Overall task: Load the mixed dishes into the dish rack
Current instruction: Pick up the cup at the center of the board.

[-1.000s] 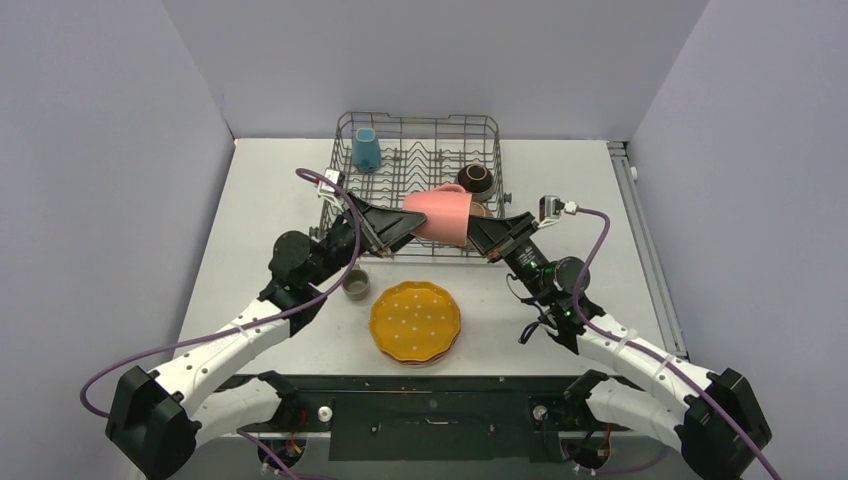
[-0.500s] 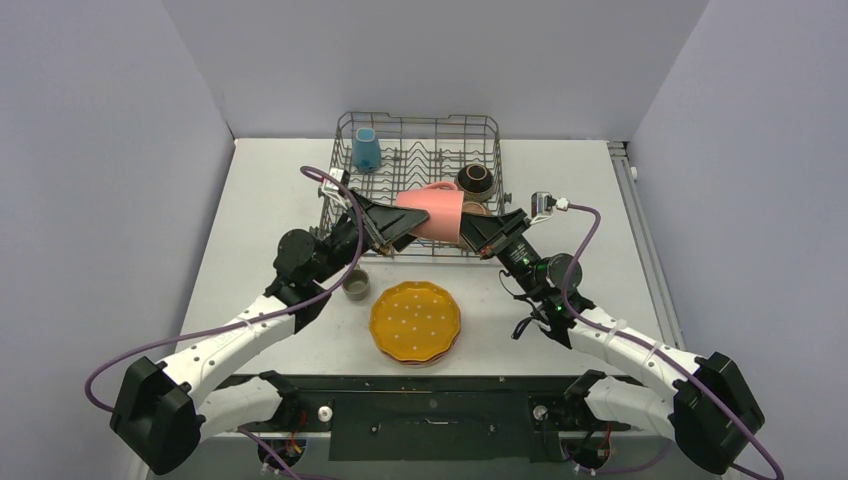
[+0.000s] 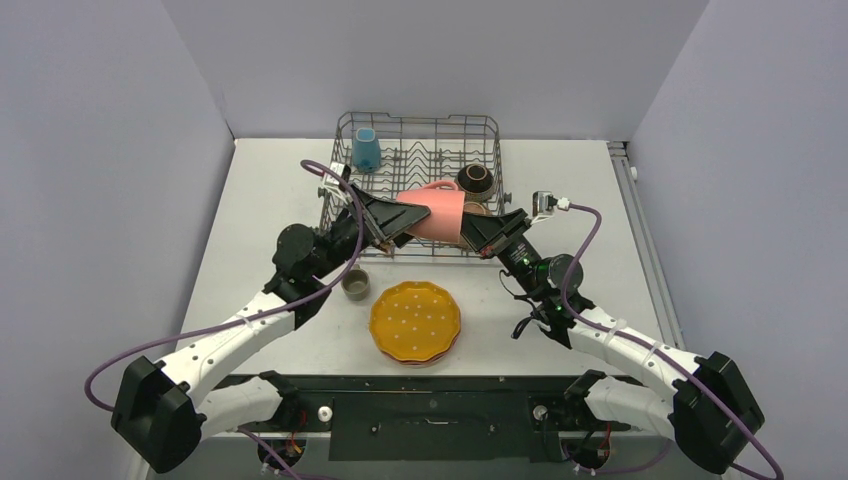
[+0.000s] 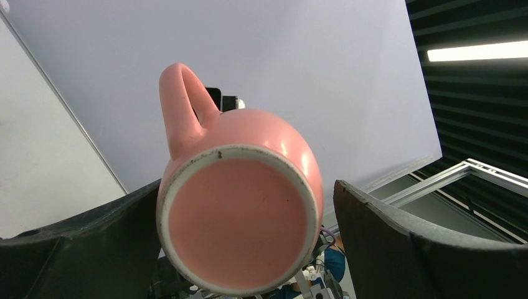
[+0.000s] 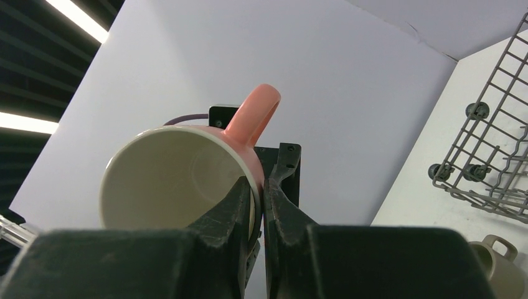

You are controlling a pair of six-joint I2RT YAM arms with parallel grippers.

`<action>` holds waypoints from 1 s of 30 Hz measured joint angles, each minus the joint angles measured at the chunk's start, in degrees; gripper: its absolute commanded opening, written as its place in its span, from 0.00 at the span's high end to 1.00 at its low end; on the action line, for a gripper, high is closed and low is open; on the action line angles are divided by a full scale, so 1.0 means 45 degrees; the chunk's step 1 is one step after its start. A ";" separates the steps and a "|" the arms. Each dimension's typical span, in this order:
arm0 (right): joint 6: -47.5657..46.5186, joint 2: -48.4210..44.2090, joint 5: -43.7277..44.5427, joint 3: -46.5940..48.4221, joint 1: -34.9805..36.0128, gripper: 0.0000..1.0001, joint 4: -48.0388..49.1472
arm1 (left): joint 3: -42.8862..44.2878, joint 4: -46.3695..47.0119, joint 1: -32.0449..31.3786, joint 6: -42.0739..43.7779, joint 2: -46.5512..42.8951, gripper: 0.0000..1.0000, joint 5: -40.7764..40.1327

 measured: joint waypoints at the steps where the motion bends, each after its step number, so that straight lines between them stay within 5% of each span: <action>1: -0.0029 -0.0005 0.0005 0.0000 0.0000 1.00 0.0000 | 0.0049 -0.0049 0.0000 0.0010 0.0029 0.04 0.0029; 19: -0.0733 -0.0126 -0.0044 0.0000 0.0160 1.00 -0.0287 | 0.0267 -0.0355 -0.0019 0.0131 0.0223 0.01 0.0272; 26: -0.0709 -0.0126 -0.0044 0.0000 0.0165 1.00 -0.0272 | 0.0267 -0.0355 -0.0029 0.0233 0.0262 0.26 0.0316; 30: -0.0656 -0.0126 0.0010 0.0000 0.0165 1.00 -0.0253 | 0.0267 -0.0316 -0.0024 0.0238 0.0287 0.54 0.0325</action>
